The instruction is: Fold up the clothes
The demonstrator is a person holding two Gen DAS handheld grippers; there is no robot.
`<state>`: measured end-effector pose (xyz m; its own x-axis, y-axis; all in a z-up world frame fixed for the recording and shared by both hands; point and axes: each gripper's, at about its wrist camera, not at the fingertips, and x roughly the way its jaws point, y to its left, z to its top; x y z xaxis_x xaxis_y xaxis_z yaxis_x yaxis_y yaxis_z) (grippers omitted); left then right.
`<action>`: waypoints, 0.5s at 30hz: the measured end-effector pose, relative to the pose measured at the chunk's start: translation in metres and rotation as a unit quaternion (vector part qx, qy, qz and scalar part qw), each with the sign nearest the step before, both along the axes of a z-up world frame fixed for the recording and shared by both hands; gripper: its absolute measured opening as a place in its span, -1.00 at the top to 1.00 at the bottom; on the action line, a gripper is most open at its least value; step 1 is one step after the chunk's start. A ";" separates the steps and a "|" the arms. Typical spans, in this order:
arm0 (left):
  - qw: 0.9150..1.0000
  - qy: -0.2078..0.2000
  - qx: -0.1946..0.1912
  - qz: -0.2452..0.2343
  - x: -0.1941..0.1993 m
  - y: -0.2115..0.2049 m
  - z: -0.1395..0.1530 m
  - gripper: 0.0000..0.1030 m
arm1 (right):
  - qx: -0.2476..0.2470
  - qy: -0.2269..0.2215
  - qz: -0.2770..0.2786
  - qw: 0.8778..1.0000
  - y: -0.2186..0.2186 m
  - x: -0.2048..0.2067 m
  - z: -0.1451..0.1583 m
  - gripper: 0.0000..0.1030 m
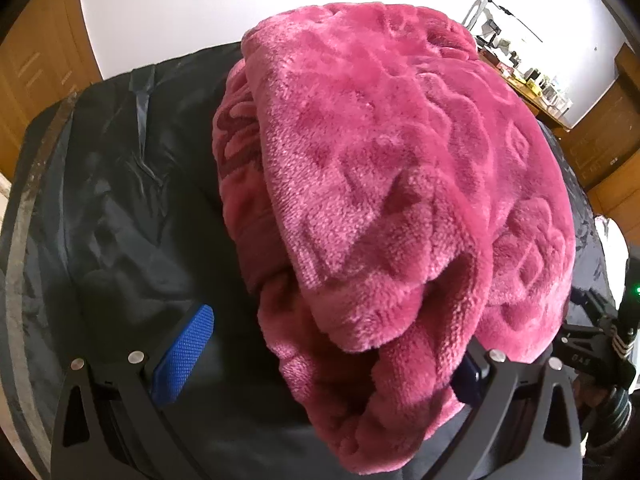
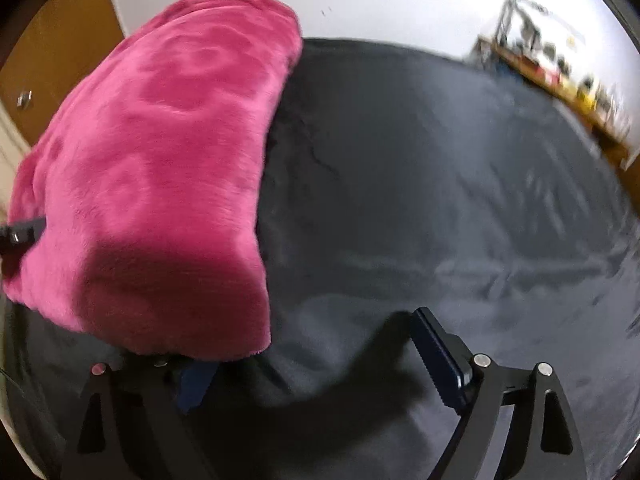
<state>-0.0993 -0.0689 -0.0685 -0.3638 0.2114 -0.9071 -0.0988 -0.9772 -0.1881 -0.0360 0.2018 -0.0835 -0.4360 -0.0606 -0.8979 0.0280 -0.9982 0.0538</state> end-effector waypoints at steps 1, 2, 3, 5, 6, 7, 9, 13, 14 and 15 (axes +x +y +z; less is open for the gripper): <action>1.000 -0.001 0.001 0.001 0.000 -0.001 0.001 -1.00 | -0.003 0.003 0.006 1.000 -0.001 0.002 0.004 -0.75; 1.000 -0.001 0.002 0.002 0.001 -0.002 0.002 -1.00 | -0.008 0.006 0.016 1.000 -0.003 0.005 0.010 -0.75; 1.000 -0.002 0.004 0.004 0.001 -0.002 0.003 -1.00 | -0.014 0.009 0.028 0.999 -0.005 0.009 0.016 -0.75; 1.000 -0.008 0.019 0.009 0.003 -0.005 0.004 -1.00 | -0.026 0.017 0.049 0.998 -0.009 0.016 0.030 -0.75; 1.000 -0.009 0.023 0.013 0.005 -0.007 0.005 -1.00 | -0.031 0.023 0.055 0.998 -0.011 0.019 0.038 -0.75; 0.999 -0.010 0.026 0.016 0.007 -0.008 0.006 -1.00 | -0.036 0.029 0.062 0.997 -0.013 0.022 0.046 -0.75; 0.999 -0.009 0.028 0.019 0.026 -0.018 0.006 -1.00 | -0.045 0.038 0.070 0.996 -0.018 0.024 0.059 -0.75; 0.999 -0.015 0.033 0.025 0.034 -0.023 0.012 -1.00 | -0.073 0.053 0.096 0.991 -0.032 0.023 0.077 -0.75; 0.999 -0.015 0.033 0.026 0.035 -0.024 0.014 -1.00 | -0.082 0.059 0.107 0.989 -0.035 0.023 0.082 -0.75; 0.999 -0.013 0.032 0.026 0.038 -0.026 0.016 -1.00 | -0.082 0.067 0.116 0.988 -0.045 0.027 0.087 -0.75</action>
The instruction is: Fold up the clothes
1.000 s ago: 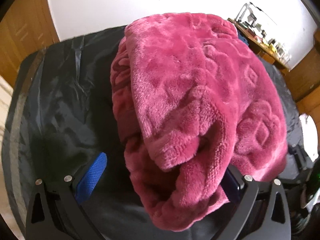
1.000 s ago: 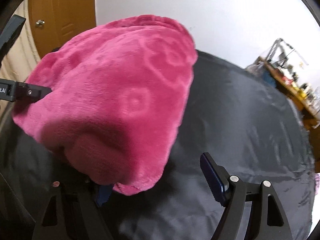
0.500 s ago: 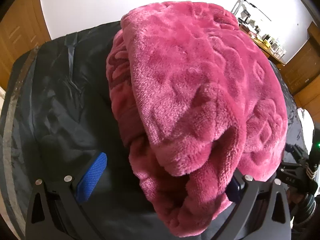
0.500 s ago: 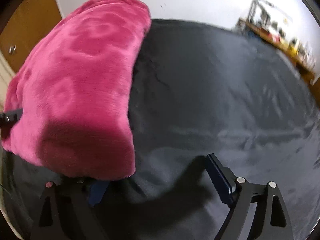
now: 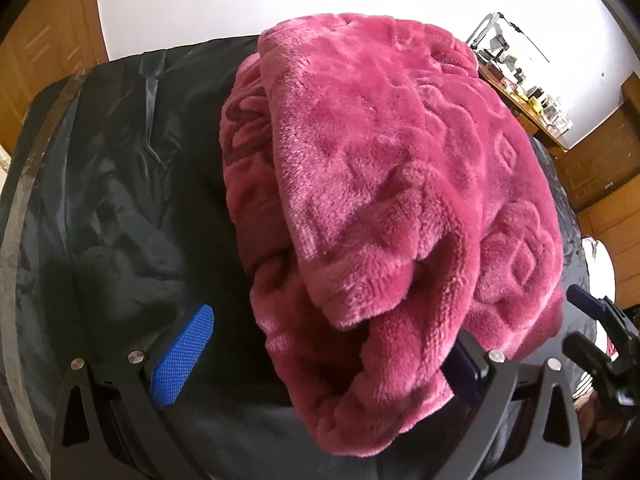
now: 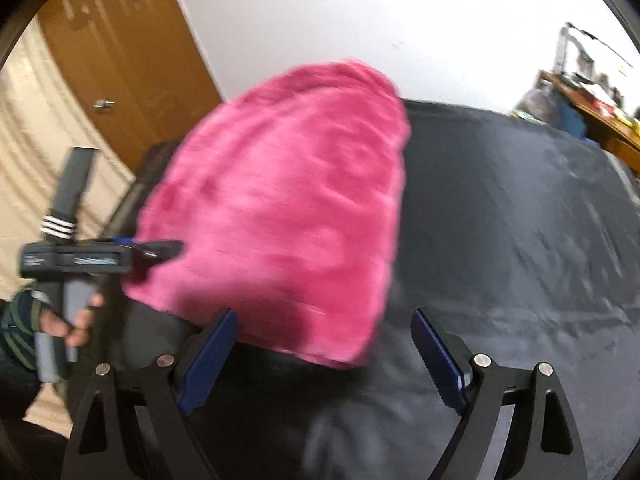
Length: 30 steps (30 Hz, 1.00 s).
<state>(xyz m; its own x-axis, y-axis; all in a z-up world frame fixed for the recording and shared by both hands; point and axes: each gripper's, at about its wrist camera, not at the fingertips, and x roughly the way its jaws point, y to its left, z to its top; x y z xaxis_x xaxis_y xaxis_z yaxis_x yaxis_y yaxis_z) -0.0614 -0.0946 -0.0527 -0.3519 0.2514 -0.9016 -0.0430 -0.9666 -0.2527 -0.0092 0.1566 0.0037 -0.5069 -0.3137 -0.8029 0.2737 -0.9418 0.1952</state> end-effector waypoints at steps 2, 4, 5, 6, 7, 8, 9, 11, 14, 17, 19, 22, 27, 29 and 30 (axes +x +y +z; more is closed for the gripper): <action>1.000 0.003 0.000 0.001 0.005 -0.005 0.004 -1.00 | 0.009 0.019 0.014 1.000 -0.015 -0.003 0.009 -0.75; 1.000 0.003 0.000 0.002 0.005 -0.010 0.004 -1.00 | 0.020 0.033 0.021 0.999 -0.024 -0.011 0.012 -0.75; 1.000 0.002 -0.001 0.003 0.002 -0.012 0.003 -1.00 | 0.026 0.035 0.020 0.999 -0.026 -0.019 0.008 -0.75; 1.000 0.001 -0.001 0.004 -0.001 -0.014 0.001 -1.00 | 0.033 0.038 0.018 0.999 -0.030 -0.026 0.005 -0.75; 1.000 0.001 -0.001 0.004 -0.001 -0.013 0.001 -1.00 | 0.040 0.042 0.015 0.998 -0.036 -0.034 0.002 -0.75; 1.000 0.001 -0.001 0.004 -0.001 -0.011 0.002 -1.00 | 0.046 0.045 0.015 0.998 -0.042 -0.039 0.001 -0.75; 1.000 0.000 -0.001 0.004 -0.001 -0.009 0.003 -1.00 | 0.047 0.044 0.019 0.998 -0.048 -0.045 -0.002 -0.75; 1.000 0.002 0.000 0.001 0.003 -0.012 0.002 -1.00 | 0.053 0.041 0.028 0.997 -0.055 -0.050 -0.006 -0.75; 1.000 -0.002 0.005 0.002 0.007 -0.019 -0.002 -1.00 | 0.094 0.042 0.042 0.994 -0.067 -0.055 -0.021 -0.80; 1.000 -0.007 0.010 0.003 0.010 -0.023 -0.005 -1.00 | 0.126 0.041 0.059 0.989 -0.078 -0.054 -0.037 -1.00; 1.000 -0.007 0.009 0.001 0.013 -0.024 -0.005 -1.00 | 0.145 0.049 0.058 0.987 -0.082 -0.051 -0.043 -1.00; 1.000 -0.008 0.013 0.000 0.016 -0.027 -0.004 -1.00 | 0.151 0.049 0.057 0.986 -0.082 -0.051 -0.045 -1.00; 0.999 -0.012 0.032 0.005 0.024 -0.040 0.002 -1.00 | 0.124 0.052 0.047 0.990 -0.077 -0.053 -0.021 -1.00; 0.999 -0.014 0.037 0.007 0.027 -0.048 0.008 -1.00 | 0.117 0.076 0.047 0.989 -0.081 -0.054 -0.007 -1.00; 0.999 -0.013 0.038 0.007 0.029 -0.052 0.011 -1.00 | 0.115 0.081 0.050 0.989 -0.084 -0.056 -0.004 -1.00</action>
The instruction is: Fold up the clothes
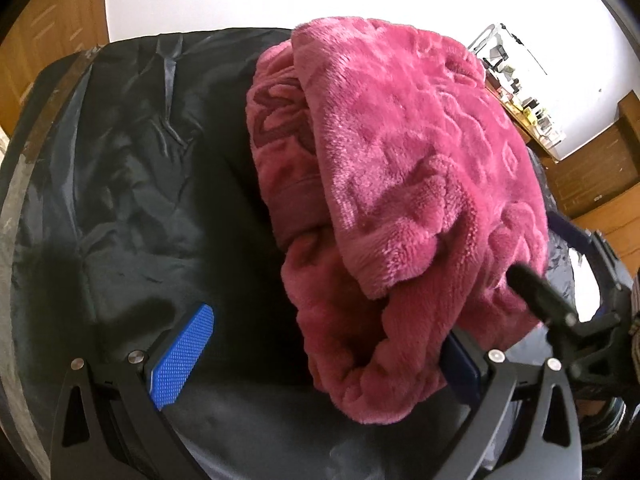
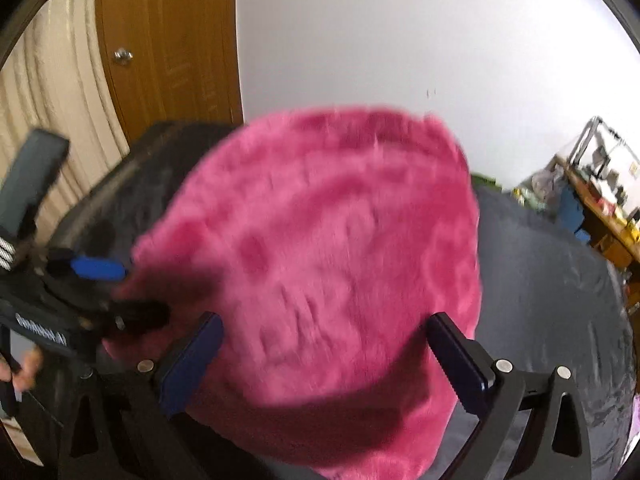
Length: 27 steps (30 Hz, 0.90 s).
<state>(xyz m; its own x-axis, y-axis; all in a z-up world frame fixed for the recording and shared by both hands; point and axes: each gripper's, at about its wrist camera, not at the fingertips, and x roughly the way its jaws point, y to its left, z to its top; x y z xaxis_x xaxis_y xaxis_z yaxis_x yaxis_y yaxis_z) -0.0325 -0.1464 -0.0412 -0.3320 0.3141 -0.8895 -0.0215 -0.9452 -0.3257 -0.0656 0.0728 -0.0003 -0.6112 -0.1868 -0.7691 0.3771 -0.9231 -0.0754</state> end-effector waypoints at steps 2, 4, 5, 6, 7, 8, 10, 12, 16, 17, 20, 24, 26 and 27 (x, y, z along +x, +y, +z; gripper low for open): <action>1.000 0.006 0.002 -0.002 0.006 -0.007 0.009 -1.00 | -0.004 0.006 0.007 1.000 -0.006 -0.006 0.004 -1.00; 1.000 0.012 0.003 -0.004 0.012 -0.012 0.018 -1.00 | -0.006 0.007 0.012 1.000 -0.014 -0.014 0.004 -1.00; 1.000 0.015 0.003 -0.005 0.014 -0.015 0.022 -1.00 | -0.006 0.007 0.014 1.000 -0.019 -0.017 0.004 -1.00; 1.000 0.018 0.004 -0.004 0.017 -0.018 0.026 -1.00 | -0.006 0.006 0.018 1.000 -0.023 -0.021 0.002 -1.00; 1.000 0.019 0.006 -0.001 0.029 -0.015 0.032 -1.00 | -0.004 0.005 0.023 1.000 -0.028 -0.025 0.000 -1.00; 1.000 0.019 0.008 0.004 0.035 -0.025 0.031 -1.00 | -0.003 0.003 0.028 1.000 -0.034 -0.028 -0.003 -1.00; 1.000 0.018 0.009 0.020 0.043 -0.048 0.024 -1.00 | 0.014 -0.002 0.039 0.999 -0.048 -0.033 -0.012 -1.00; 0.999 0.014 0.011 0.040 0.048 -0.056 0.017 -1.00 | 0.035 -0.005 0.046 0.998 -0.056 -0.035 -0.021 -1.00; 0.996 0.005 0.025 0.082 0.053 -0.075 0.007 -1.00 | 0.056 -0.003 0.051 0.997 -0.060 -0.034 -0.036 -1.00; 0.996 0.004 0.025 0.089 0.050 -0.079 0.007 -1.00 | 0.057 0.001 0.051 0.997 -0.060 -0.032 -0.039 -1.00; 0.995 0.006 0.019 0.098 0.024 -0.064 0.014 -1.00 | 0.060 0.018 0.052 0.997 -0.061 -0.027 -0.044 -1.00; 0.996 0.026 0.021 0.084 -0.029 -0.025 0.030 -1.00 | 0.048 0.033 0.051 0.997 -0.057 -0.021 -0.048 -1.00; 0.996 0.044 0.029 0.069 -0.062 -0.008 0.044 -1.00 | 0.040 0.033 0.053 0.997 -0.054 -0.020 -0.047 -1.00; 0.996 0.053 0.032 0.063 -0.072 -0.002 0.050 -1.00 | 0.036 0.033 0.054 0.997 -0.053 -0.020 -0.047 -1.00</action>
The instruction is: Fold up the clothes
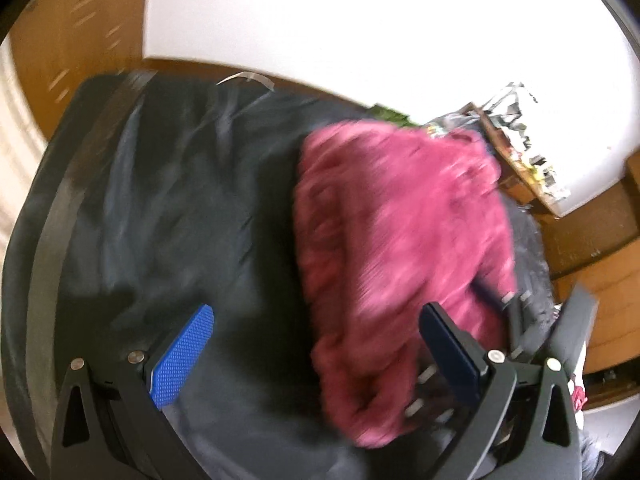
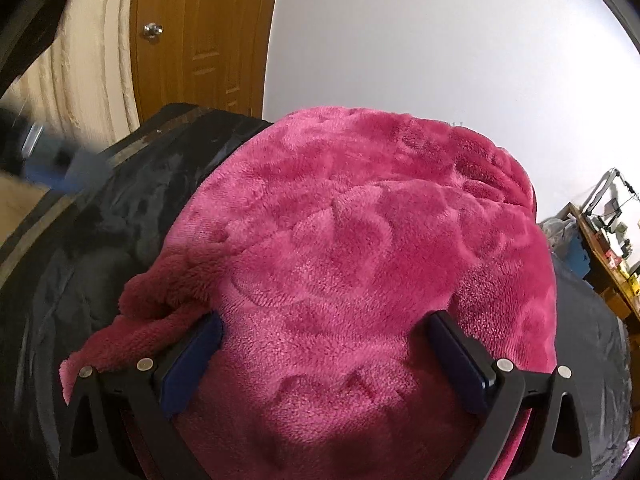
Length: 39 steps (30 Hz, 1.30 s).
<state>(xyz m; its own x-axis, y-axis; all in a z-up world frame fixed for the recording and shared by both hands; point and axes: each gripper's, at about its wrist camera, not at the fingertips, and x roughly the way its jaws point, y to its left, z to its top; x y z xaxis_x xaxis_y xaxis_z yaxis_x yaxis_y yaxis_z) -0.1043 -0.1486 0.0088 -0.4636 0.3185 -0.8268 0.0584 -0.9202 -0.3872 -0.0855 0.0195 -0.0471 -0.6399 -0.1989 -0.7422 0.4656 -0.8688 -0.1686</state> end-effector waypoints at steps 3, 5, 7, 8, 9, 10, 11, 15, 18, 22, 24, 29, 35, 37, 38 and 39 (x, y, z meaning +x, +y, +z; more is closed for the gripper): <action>1.000 0.023 0.006 -0.019 -0.032 0.019 0.014 -1.00 | -0.008 0.000 0.001 1.000 0.004 0.002 0.000 -1.00; 0.999 0.025 0.014 -0.030 -0.053 0.030 0.015 -1.00 | -0.014 0.001 0.002 1.000 0.006 0.003 0.001 -1.00; 0.999 0.022 0.020 -0.038 -0.071 0.038 0.013 -1.00 | -0.019 0.002 0.003 1.000 0.008 0.003 0.001 -1.00; 0.999 0.017 0.014 -0.040 -0.079 0.042 0.007 -1.00 | -0.022 0.003 0.004 1.000 0.009 0.004 0.001 -1.00; 0.999 0.012 0.008 -0.041 -0.086 0.047 0.002 -1.00 | -0.023 0.004 0.004 1.000 0.010 0.004 0.000 -1.00; 0.999 0.006 0.001 -0.042 -0.094 0.051 -0.004 -1.00 | -0.025 0.006 0.005 1.000 0.010 0.005 0.000 -1.00; 0.999 -0.003 -0.007 -0.041 -0.097 0.050 -0.007 -1.00 | -0.026 0.008 0.005 1.000 0.011 0.005 0.000 -1.00; 0.999 -0.040 -0.020 -0.025 -0.116 0.051 -0.042 -1.00 | -0.028 0.012 0.007 1.000 0.010 0.006 0.000 -1.00; 0.998 -0.060 -0.010 -0.010 -0.123 0.046 -0.064 -1.00 | -0.031 0.010 0.010 0.999 0.010 0.005 0.000 -1.00; 0.998 -0.061 -0.011 -0.010 -0.128 0.044 -0.077 -1.00 | -0.042 -0.008 0.025 0.999 0.014 0.001 0.005 -1.00; 0.998 -0.055 -0.014 -0.018 -0.128 0.044 -0.077 -1.00 | -0.054 -0.032 0.046 0.997 0.018 -0.004 0.011 -1.00; 0.999 -0.049 0.003 -0.017 -0.126 0.042 -0.084 -1.00 | -0.100 -0.070 0.064 0.990 0.046 -0.031 0.054 -1.00; 0.999 -0.042 0.010 -0.022 -0.119 0.042 -0.084 -1.00 | -0.116 -0.064 0.014 0.991 0.079 -0.102 0.081 -1.00; 0.999 -0.040 0.012 -0.023 -0.117 0.040 -0.085 -1.00 | -0.123 -0.083 0.016 0.989 0.079 -0.126 0.078 -1.00; 0.999 -0.039 0.012 -0.024 -0.117 0.040 -0.085 -1.00 | -0.130 -0.100 0.020 0.986 0.074 -0.136 0.074 -1.00; 0.999 -0.038 0.013 -0.024 -0.116 0.039 -0.085 -1.00 | -0.139 -0.121 0.024 0.983 0.075 -0.143 0.071 -1.00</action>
<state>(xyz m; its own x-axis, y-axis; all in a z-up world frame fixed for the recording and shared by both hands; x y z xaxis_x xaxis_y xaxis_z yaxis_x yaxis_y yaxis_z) -0.2207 -0.1095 -0.0760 -0.3829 0.3615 -0.8502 0.0443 -0.9120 -0.4077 -0.2289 0.0947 0.0240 -0.4373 -0.4410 -0.7837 0.5037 -0.8421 0.1928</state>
